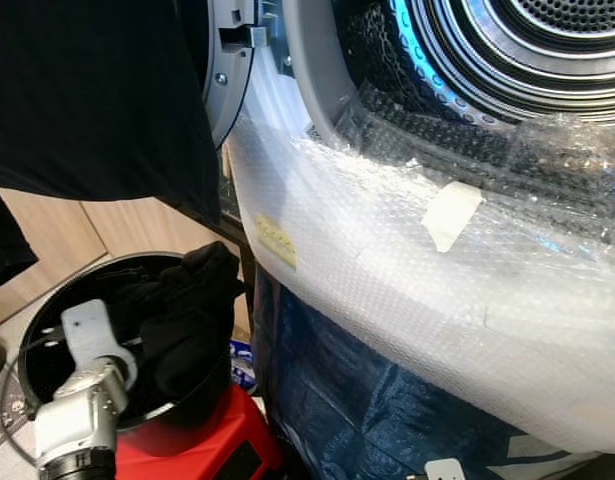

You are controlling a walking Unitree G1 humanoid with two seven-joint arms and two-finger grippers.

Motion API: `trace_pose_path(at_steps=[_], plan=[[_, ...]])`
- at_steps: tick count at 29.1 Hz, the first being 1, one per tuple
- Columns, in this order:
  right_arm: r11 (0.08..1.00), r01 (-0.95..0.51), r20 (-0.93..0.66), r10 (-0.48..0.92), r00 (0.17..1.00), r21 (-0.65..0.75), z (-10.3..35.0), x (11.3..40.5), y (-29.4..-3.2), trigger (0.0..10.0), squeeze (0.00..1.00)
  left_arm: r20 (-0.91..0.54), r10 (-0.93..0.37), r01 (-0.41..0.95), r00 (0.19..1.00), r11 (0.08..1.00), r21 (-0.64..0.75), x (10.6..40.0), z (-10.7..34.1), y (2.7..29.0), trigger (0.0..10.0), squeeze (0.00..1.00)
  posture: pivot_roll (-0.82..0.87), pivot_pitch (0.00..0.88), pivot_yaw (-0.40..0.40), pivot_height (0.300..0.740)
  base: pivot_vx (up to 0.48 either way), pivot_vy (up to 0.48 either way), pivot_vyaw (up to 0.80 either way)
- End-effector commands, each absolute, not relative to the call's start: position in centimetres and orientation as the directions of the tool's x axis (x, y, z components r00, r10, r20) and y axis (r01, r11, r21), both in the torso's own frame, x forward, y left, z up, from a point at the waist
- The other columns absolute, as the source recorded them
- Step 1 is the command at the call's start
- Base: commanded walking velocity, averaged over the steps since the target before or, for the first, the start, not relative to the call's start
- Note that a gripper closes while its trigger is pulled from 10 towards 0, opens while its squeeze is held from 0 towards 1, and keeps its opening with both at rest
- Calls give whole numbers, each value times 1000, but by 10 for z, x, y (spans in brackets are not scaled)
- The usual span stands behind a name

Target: Clothes washing

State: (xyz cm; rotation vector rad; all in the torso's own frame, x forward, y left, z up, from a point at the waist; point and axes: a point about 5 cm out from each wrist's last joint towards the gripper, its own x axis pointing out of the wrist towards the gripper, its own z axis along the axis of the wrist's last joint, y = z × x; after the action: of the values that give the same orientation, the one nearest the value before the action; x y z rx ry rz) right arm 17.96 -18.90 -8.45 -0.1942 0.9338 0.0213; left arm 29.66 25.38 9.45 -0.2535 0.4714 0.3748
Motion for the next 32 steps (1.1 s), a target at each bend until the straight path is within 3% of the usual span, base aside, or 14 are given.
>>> trace_pose_path(at_steps=[1,5,6,7,32], plan=[[983,-104,-810,-64,582,-152,-87,175,-189,10000,0,-499,258,-382,827,910,-163,298,93,248,10000,0,112,110,-48,740,0,0,0],[983,-106,-811,-63,582,-152,-87,174,-188,10000,0,-533,271,-410,802,898,-161,295,86,247,10000,0,104,107,-43,740,0,0,0],[983,-106,-811,-63,582,-152,-87,174,-188,10000,0,-549,275,-424,789,891,-163,292,81,247,7137,0,104,107,-43,740,0,0,0],[983,-105,-811,-63,582,-152,-87,174,-188,10000,0,-559,277,-431,781,887,-163,289,78,246,0,0,101,109,-43,740,0,0,0],[982,-108,-809,-63,585,-155,-87,176,-188,10000,0,-552,268,-412,790,898,-153,288,78,238,0,0,103,106,-47,740,0,0,0]])
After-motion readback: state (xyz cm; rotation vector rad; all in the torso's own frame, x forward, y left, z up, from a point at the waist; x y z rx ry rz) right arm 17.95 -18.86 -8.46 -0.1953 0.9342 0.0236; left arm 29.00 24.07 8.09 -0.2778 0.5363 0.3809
